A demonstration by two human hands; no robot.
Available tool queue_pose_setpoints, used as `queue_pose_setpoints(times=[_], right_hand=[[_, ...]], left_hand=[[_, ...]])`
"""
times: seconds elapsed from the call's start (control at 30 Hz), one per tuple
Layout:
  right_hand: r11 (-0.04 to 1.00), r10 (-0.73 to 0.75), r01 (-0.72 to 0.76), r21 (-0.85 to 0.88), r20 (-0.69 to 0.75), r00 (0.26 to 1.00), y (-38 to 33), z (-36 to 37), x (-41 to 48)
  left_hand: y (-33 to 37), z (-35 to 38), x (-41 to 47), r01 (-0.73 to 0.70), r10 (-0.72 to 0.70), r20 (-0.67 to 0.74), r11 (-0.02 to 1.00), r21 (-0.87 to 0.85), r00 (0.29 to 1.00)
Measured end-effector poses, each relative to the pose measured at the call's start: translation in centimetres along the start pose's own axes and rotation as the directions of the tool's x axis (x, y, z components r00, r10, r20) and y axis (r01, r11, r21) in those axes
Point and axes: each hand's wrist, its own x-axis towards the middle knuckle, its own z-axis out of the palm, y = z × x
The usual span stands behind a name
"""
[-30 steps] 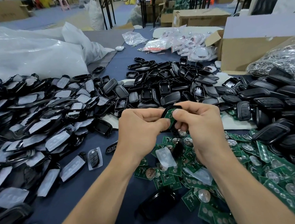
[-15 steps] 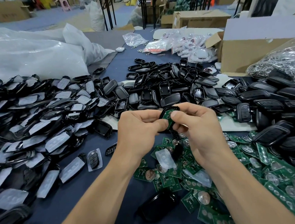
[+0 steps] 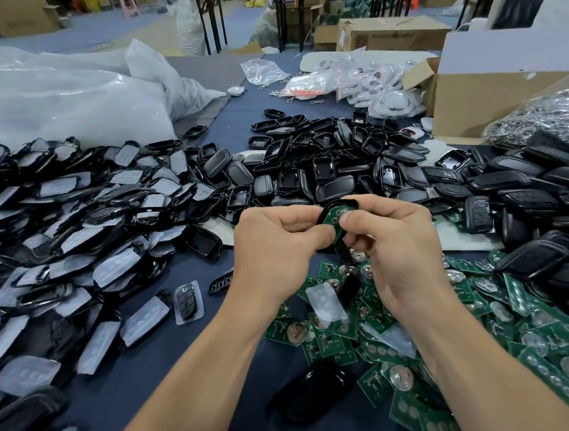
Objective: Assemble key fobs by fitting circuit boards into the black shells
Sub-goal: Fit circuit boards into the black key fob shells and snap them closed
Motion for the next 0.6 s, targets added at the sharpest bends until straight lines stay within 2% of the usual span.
queue_pose_setpoints(times=[0.33, 0.6], right_hand=[[1.0, -0.011, 0.011, -0.004, -0.043, 0.999, 0.02, 0.42, -0.35], [0.999, 0.044, -0.044, -0.007, 0.09, 0.995, 0.06, 0.05, -0.01]], left_hand=[[-0.18, -0.1, -0.33, -0.029, 0.029, 0.017, 0.999, 0.016, 0.999], [-0.26, -0.35, 0.46, 0.169, -0.175, -0.042, 0.978, -0.123, 0.984]])
